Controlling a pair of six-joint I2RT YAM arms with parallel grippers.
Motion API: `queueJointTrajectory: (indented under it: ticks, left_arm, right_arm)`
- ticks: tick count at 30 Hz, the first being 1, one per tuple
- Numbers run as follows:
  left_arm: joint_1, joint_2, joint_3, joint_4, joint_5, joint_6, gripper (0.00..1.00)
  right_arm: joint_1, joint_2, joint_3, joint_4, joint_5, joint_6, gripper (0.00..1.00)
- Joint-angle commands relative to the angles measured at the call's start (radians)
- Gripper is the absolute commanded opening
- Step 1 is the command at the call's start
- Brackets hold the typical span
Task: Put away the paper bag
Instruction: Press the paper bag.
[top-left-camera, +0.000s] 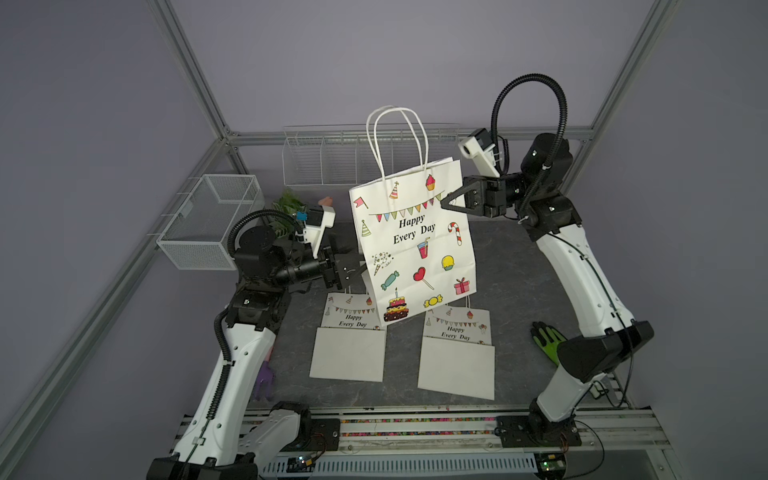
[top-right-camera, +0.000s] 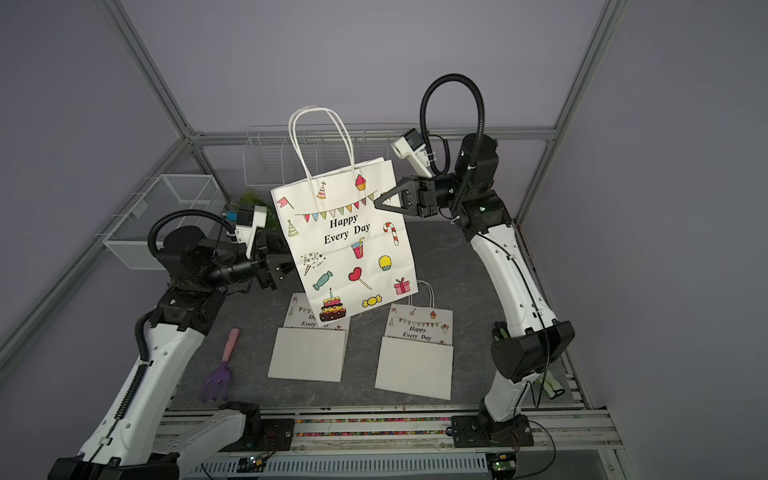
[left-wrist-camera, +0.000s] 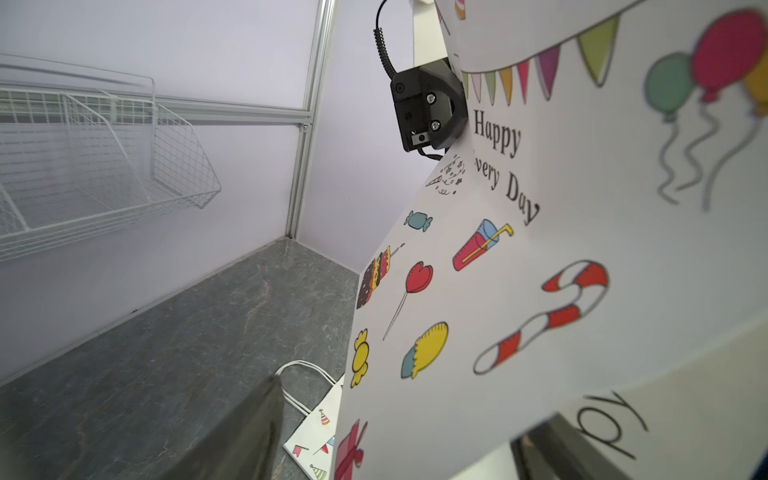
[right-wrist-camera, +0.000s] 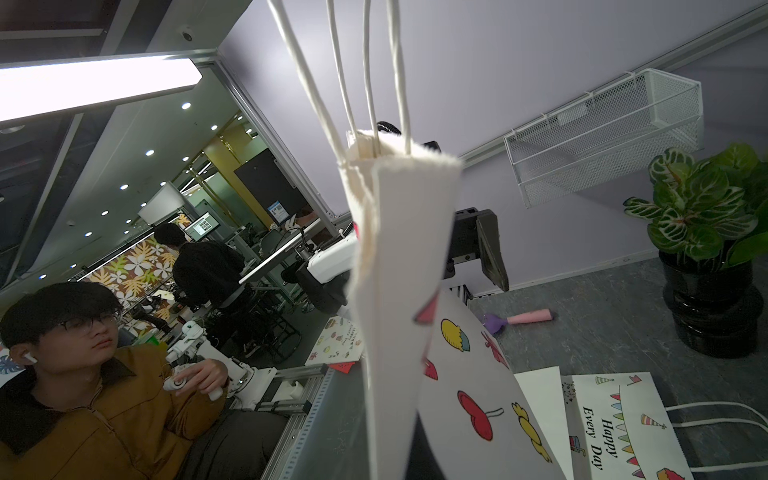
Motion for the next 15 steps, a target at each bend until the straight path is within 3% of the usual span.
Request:
queueJointTrajectory:
  ticks: [1,6,9,13,14,15]
  left_arm:
    - [-0.044,0.016,0.030,0.018,0.013,0.008,0.76]
    - [-0.063,0.023,0.037,-0.026,-0.002,0.036,0.47]
    - [-0.071,0.024,0.040,-0.024,-0.003,0.031,0.37]
    - [-0.078,0.022,0.043,-0.025,-0.012,0.027,0.35]
    - [-0.079,0.019,0.043,-0.029,-0.012,0.026,0.40]
    - [-0.080,0.015,0.041,-0.038,-0.012,0.031,0.51]
  right_arm:
    - [0.009,0.007,0.025,0.031,-0.017,0.021,0.07]
    - [0.009,0.006,0.034,0.036,-0.019,0.027,0.07]
    - [0.009,0.009,0.039,0.037,-0.017,0.031,0.07]
    - [0.008,0.008,0.039,0.043,-0.017,0.035,0.07]
    - [0.008,0.007,0.040,0.045,-0.017,0.038,0.07]
    - [0.004,0.008,0.042,0.047,-0.014,0.040,0.07]
